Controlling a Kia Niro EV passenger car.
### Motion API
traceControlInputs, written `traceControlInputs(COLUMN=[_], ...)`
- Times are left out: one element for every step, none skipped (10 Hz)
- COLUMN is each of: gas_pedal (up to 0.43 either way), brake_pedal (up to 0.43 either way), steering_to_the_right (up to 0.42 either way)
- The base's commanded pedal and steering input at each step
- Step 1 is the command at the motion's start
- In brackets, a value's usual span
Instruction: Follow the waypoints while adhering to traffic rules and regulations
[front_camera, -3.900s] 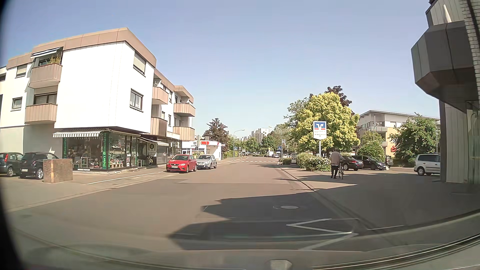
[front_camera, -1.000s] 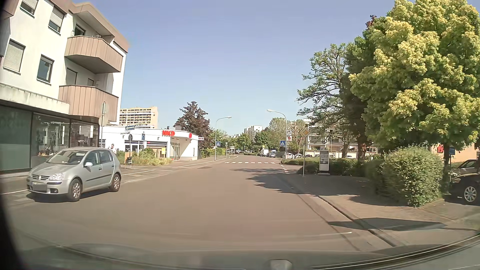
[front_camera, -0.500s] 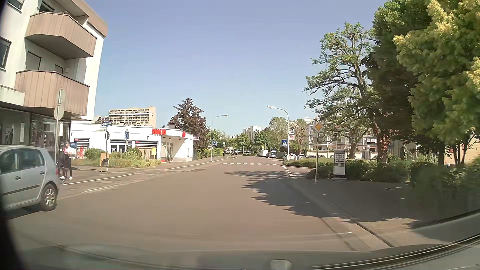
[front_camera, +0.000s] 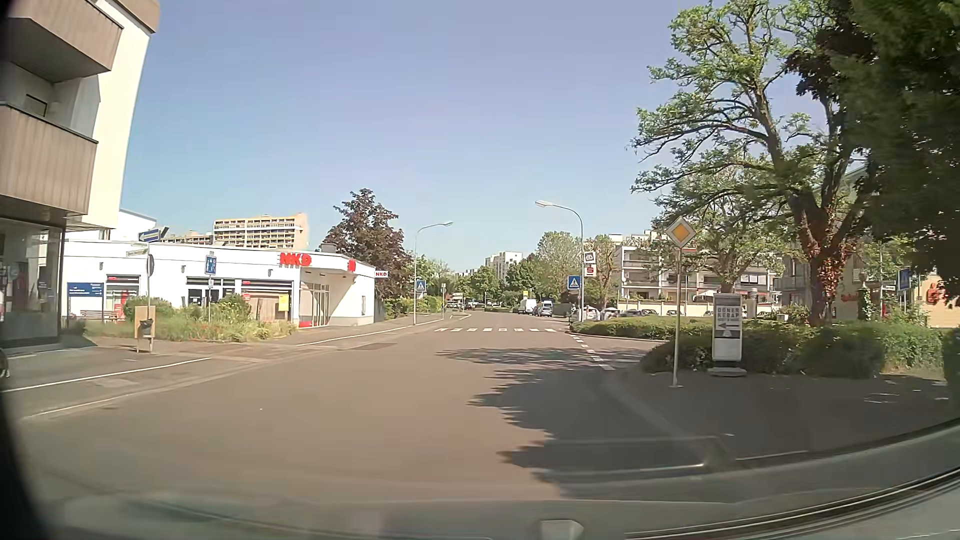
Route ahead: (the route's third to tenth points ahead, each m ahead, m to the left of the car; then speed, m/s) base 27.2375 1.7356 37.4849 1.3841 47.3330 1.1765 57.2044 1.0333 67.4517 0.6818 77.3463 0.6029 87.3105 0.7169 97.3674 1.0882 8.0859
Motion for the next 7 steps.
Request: traceControlInputs(gas_pedal=[0.067, 0.067, 0.067, 0.067, 0.067, 0.067, 0.067], brake_pedal=[0.03, 0.03, 0.03, 0.03, 0.03, 0.03, 0.03], steering_to_the_right=[0.003, 0.004, 0.003, 0.004, 0.003, 0.003, 0.003])
